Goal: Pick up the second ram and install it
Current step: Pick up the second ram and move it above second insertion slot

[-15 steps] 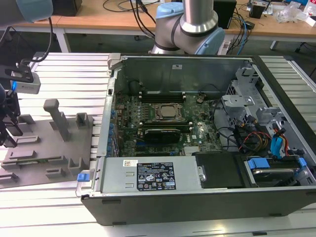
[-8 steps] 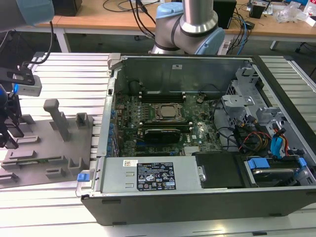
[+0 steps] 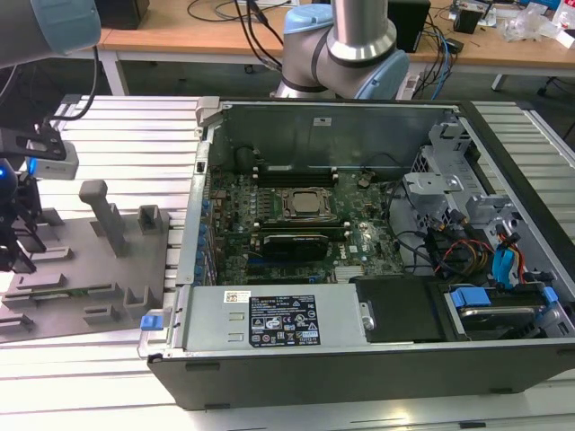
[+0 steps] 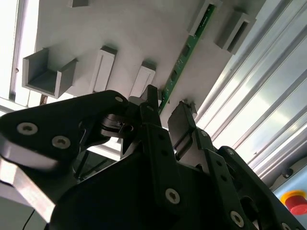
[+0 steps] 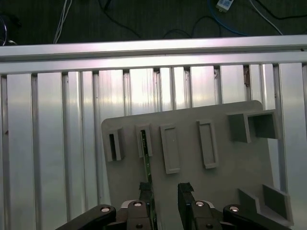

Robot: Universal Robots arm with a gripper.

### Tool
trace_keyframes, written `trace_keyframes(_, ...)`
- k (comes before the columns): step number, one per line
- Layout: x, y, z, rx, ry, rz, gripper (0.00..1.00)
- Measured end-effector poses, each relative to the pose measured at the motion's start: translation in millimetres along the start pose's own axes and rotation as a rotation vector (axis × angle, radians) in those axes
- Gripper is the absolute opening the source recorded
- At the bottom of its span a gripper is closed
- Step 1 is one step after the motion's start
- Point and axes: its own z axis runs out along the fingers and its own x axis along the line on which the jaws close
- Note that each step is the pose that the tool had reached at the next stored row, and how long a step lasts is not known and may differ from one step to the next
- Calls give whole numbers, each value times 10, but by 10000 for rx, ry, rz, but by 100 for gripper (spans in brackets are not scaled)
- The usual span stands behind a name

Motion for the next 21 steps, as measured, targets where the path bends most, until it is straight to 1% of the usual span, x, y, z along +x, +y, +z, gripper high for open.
trace_keyframes(7, 0, -2, 53, -1, 0, 0, 36)
trace_keyframes(11, 0, -4, 93, 0, 0, 0, 36)
trace_keyframes(17, 1, -8, 181, 0, 0, 0, 36)
trace_keyframes(18, 1, -9, 205, 0, -1, 0, 36)
trace_keyframes(21, 44, -12, 243, -1, 1, 0, 36)
